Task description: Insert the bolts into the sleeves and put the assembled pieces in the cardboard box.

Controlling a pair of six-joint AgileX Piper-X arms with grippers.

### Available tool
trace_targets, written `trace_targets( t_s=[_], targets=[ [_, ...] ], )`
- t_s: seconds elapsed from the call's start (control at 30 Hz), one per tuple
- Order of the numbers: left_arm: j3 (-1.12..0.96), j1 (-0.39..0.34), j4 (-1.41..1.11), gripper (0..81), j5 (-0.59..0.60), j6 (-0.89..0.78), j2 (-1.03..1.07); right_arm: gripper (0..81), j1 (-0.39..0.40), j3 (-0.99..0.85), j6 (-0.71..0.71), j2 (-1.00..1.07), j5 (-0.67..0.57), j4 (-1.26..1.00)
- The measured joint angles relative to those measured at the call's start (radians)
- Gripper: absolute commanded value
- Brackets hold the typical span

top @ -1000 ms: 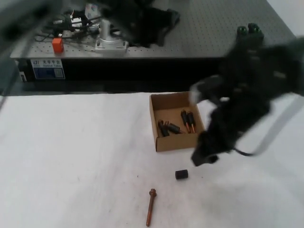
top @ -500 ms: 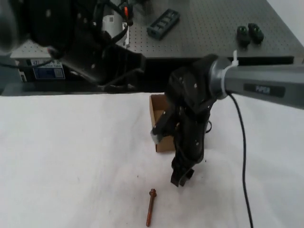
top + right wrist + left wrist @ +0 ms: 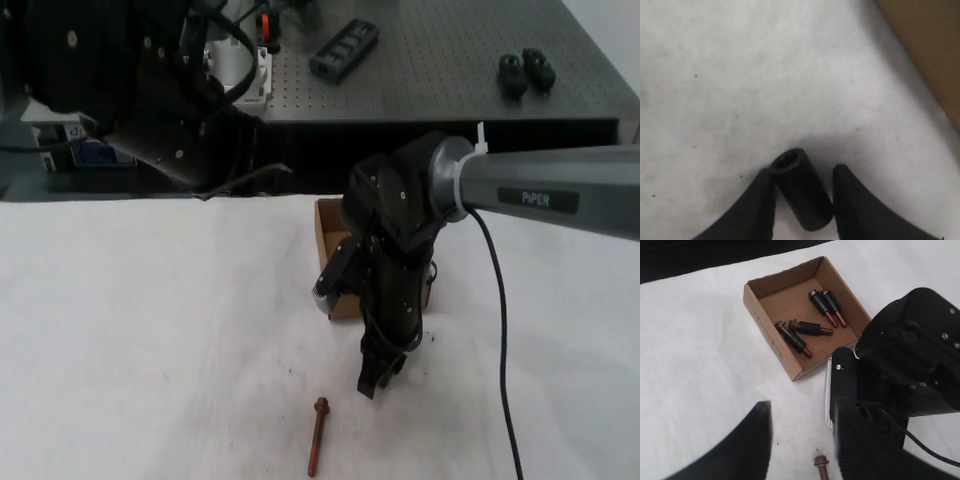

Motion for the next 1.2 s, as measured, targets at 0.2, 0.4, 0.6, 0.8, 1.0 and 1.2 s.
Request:
trace_targets(
  t_s=[0.2,0.4,0.6,0.8,1.0,1.2],
  targets=[
    [0.000,0.000,0.059,30.0,0.000,0.030,0.000,7.8,0.000,0.000,-0.006,0.000,0.000,-0.005],
    [0.013,-0.003,0.112,30.0,0.008,0.044,0.000,0.6,0.000,0.000,-0.018,0.000,0.000,-0.006],
    [0.079,-0.054,0.127,30.0,0.044,0.066,0.029,0.7,-0.007,0.000,0.044,0.000,0.009,0.002],
    [0.087,-0.183,0.111,30.0,0.045,0.054,0.227,0.7,-0.102,0.121,0.213,-0.181,-0.136,-0.051],
    [0.087,-0.238,0.076,30.0,0.045,0.000,0.333,0.7,-0.163,0.418,0.370,-0.497,-0.159,-0.182],
    [0.085,-0.253,0.038,30.0,0.038,-0.037,0.407,0.7,-0.241,0.630,0.449,-0.796,-0.161,-0.201]
  ],
)
